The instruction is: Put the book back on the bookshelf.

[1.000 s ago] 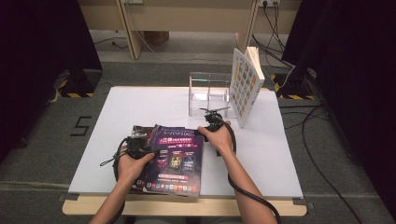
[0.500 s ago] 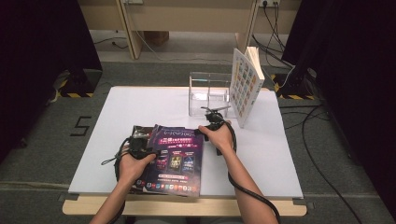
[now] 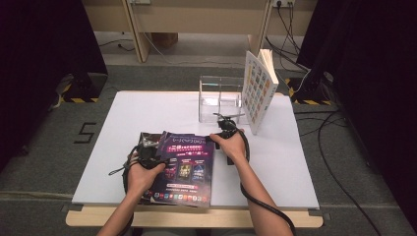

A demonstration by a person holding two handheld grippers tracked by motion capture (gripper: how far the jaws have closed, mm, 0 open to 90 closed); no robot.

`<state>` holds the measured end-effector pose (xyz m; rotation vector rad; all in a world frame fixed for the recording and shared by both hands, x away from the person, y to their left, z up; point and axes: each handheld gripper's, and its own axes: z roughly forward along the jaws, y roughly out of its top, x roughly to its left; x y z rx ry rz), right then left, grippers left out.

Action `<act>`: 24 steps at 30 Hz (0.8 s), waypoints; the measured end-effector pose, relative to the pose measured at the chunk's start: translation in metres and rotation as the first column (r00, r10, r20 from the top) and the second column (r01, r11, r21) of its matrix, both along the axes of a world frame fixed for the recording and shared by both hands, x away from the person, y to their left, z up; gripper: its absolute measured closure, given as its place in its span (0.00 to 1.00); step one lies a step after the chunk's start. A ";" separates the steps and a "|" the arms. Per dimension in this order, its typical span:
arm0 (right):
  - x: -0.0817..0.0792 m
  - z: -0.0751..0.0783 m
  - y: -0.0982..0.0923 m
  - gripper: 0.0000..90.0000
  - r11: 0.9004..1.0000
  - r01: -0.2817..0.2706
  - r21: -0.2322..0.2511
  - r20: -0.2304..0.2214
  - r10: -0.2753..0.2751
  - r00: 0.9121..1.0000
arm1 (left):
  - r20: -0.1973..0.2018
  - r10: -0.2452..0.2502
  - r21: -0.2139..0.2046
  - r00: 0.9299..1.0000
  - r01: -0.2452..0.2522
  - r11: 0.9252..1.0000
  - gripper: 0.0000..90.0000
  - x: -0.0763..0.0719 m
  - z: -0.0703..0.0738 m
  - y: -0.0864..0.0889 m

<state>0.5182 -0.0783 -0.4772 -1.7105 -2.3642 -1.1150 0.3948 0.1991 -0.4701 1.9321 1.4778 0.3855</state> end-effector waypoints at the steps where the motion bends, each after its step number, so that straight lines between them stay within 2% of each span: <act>1: 0.000 0.000 0.000 0.58 1.000 0.001 -0.001 -0.001 -0.001 1.000 | -0.003 -0.001 0.003 1.000 0.001 1.000 0.64 0.000 0.000 0.000; 4: -0.001 0.000 0.000 0.58 1.000 -0.001 -0.003 0.003 0.001 1.000 | -0.001 0.000 0.005 1.000 0.000 1.000 0.64 0.000 0.000 0.000; 12: -0.003 -0.001 -0.002 0.60 0.999 0.037 0.026 -0.021 -0.036 0.999 | -0.005 -0.003 -0.004 1.000 0.003 1.000 0.64 0.000 0.000 0.000; 16: -0.004 -0.001 -0.004 0.61 0.997 0.053 0.051 -0.041 -0.051 0.998 | -0.003 -0.001 0.002 1.000 0.001 1.000 0.64 0.000 0.000 0.000; 21: -0.004 -0.001 -0.004 0.61 0.996 0.065 0.053 -0.052 -0.062 0.997 | -0.004 0.000 0.002 1.000 0.000 1.000 0.64 0.000 0.000 0.000; 24: -0.005 0.000 -0.005 0.62 0.995 0.074 0.061 -0.076 -0.070 0.995 | -0.003 0.000 0.003 1.000 0.000 1.000 0.64 0.000 0.000 0.000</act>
